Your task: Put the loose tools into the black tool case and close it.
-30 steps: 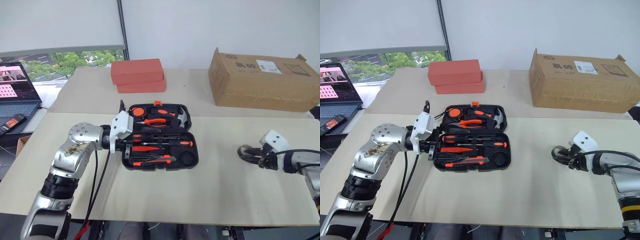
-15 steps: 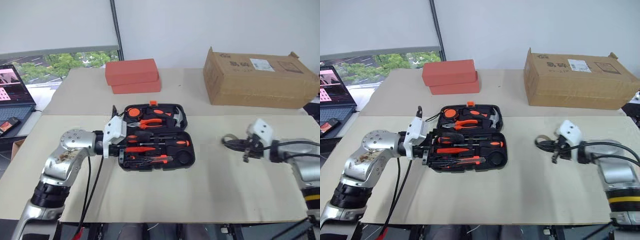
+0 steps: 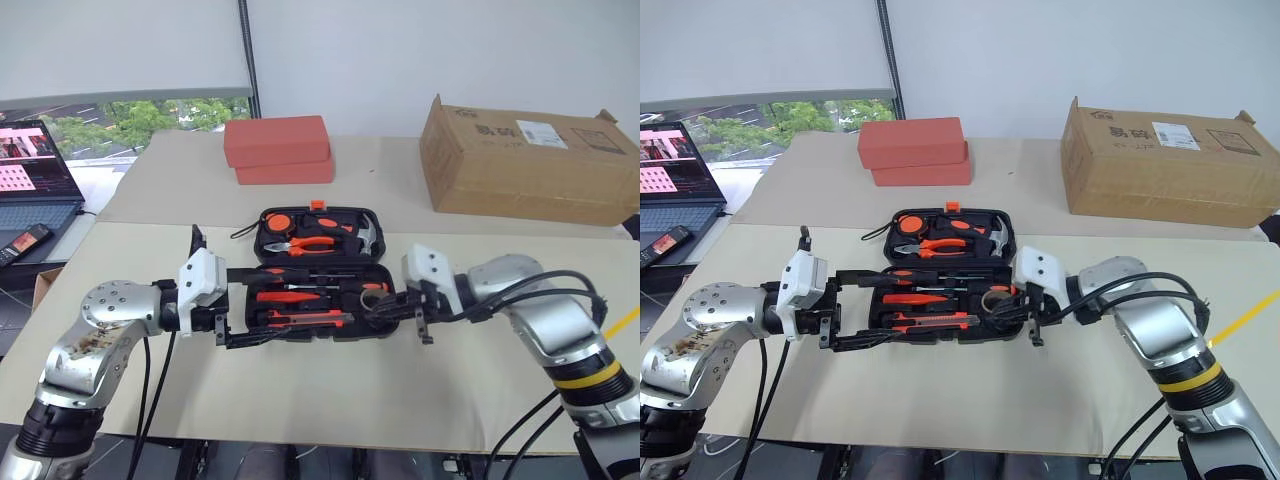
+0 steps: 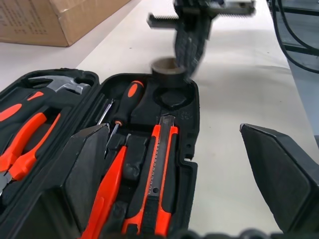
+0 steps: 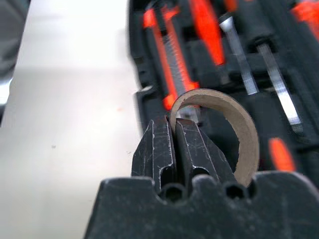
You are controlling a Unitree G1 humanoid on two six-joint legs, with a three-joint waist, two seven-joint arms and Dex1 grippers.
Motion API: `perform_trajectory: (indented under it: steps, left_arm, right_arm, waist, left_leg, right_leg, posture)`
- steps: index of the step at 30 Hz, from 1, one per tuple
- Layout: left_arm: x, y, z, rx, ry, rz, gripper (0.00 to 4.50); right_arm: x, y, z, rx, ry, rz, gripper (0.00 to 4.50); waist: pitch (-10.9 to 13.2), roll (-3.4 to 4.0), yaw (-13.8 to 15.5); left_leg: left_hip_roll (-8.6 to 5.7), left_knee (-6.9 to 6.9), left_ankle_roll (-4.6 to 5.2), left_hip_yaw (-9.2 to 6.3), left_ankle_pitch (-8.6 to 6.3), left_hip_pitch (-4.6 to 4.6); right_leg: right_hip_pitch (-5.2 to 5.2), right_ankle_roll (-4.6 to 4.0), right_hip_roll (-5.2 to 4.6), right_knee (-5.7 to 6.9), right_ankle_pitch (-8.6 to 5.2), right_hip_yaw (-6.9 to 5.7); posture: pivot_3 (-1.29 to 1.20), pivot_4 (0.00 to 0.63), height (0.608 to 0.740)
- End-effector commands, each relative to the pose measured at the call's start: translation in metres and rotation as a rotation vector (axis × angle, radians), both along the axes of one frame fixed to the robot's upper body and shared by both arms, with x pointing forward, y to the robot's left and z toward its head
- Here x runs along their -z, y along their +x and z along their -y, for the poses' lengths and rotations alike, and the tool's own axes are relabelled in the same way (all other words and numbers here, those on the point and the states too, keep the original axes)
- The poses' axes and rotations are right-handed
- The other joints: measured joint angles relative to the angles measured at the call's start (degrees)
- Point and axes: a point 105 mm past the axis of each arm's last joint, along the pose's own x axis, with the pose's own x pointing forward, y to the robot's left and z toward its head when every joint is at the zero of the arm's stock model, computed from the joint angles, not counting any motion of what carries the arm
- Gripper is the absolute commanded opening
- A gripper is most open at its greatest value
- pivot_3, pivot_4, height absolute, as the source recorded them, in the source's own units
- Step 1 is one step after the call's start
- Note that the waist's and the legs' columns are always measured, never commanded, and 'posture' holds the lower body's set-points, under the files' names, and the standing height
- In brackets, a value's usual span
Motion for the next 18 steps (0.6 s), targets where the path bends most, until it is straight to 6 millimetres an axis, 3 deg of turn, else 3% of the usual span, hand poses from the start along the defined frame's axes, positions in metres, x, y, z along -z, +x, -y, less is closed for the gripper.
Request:
perform_trajectory:
  steps: [1,5,9,13,18]
  left_arm:
    - [-0.01,-0.002,0.005,0.017,-0.009,0.044,4.5]
    - [-0.009,-0.001,0.004,0.014,-0.001,0.044,4.5]
    - [-0.009,0.0,0.004,0.013,0.002,0.042,4.5]
    - [-0.01,0.005,0.002,-0.001,-0.002,0.048,4.5]
    - [-0.012,0.035,-0.019,-0.177,-0.073,0.041,4.5]
  right_arm:
    - [-0.004,0.001,0.003,-0.019,-0.035,0.035,0.59]
    - [-0.006,-0.007,-0.002,-0.039,-0.005,0.007,1.64]
    - [-0.009,-0.011,-0.002,-0.045,0.01,-0.008,3.15]
    - [-0.02,0.003,0.003,0.025,0.058,0.043,4.46]
    - [-0.036,0.051,0.021,0.27,0.207,0.1,4.48]
  waist:
    - [0.0,0.0,-0.01]
    - [0.01,-0.02,-0.11]
    - [0.01,-0.02,-0.04]
    - [0.02,-0.04,-0.02]
    - [0.04,-0.07,-0.14]
  left_leg:
    - [0.0,0.0,-0.03,0.02,0.02,0.0]
    - [0.0,0.0,-0.07,0.02,0.04,0.0]
    - [0.0,0.0,-0.06,0.01,0.04,0.0]
    - [0.0,0.01,-0.02,0.01,0.01,0.0]
    - [0.0,0.0,-0.05,0.03,0.04,0.05]
  right_leg:
    - [-0.01,0.0,0.01,0.01,0.0,0.01]
    - [-0.01,0.0,0.04,0.0,0.0,0.01]
    - [0.0,0.0,0.03,0.0,0.0,0.0]
    - [0.0,0.0,0.03,0.0,0.0,0.0]
    - [0.02,-0.01,0.08,0.04,0.0,0.01]
  posture:
    - [0.0,0.15,0.711]
    - [0.0,0.15,0.711]
    - [0.0,0.15,0.711]
    - [0.0,0.15,0.711]
    - [0.0,0.15,0.711]
